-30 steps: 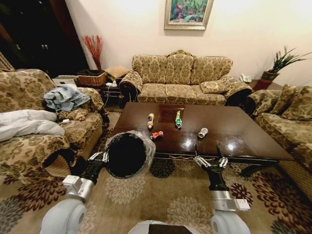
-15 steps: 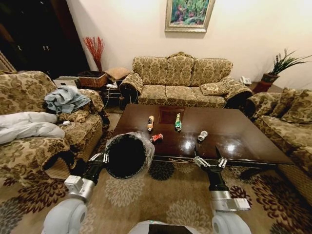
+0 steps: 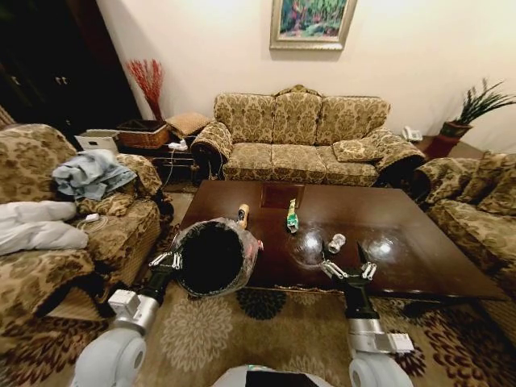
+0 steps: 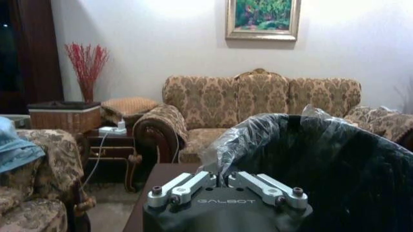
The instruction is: Move to the front of the table and place the trash on the table into the trash bin.
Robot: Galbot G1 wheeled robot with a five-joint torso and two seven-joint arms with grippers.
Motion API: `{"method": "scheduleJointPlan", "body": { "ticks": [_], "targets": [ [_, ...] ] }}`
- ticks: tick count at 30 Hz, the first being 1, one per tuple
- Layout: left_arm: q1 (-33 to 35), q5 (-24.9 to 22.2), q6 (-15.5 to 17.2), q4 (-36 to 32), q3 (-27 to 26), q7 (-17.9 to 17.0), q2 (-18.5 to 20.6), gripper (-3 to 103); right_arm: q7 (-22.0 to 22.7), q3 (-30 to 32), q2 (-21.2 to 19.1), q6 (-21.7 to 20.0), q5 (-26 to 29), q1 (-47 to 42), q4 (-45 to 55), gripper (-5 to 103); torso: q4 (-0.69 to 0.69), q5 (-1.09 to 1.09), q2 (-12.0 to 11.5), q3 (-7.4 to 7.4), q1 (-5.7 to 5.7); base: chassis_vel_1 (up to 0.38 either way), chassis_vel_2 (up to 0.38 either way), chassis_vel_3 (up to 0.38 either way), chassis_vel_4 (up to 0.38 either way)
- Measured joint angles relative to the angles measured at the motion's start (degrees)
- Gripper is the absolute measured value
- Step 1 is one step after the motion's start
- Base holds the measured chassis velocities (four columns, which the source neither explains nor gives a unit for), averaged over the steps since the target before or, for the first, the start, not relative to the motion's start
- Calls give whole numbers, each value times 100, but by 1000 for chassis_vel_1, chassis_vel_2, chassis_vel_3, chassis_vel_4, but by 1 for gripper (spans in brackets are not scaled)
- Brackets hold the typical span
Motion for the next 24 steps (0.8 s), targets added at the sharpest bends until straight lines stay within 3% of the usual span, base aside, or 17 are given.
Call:
{"method": "scheduleJointPlan", "body": {
  "ticks": [6,24],
  "targets": [
    [-17,-30,0,7,-9,-6,-8,4,-215,16,12,-94,-131,-12,15,100,1,1,219,107,76,30,-23,-22,16],
    [-44,-41,30,56,-31,-36,-11,4,-123,10,7,30,-112,45,-176,100,0,3,784,421,346,45,29,-44,-34]
  ]
}}
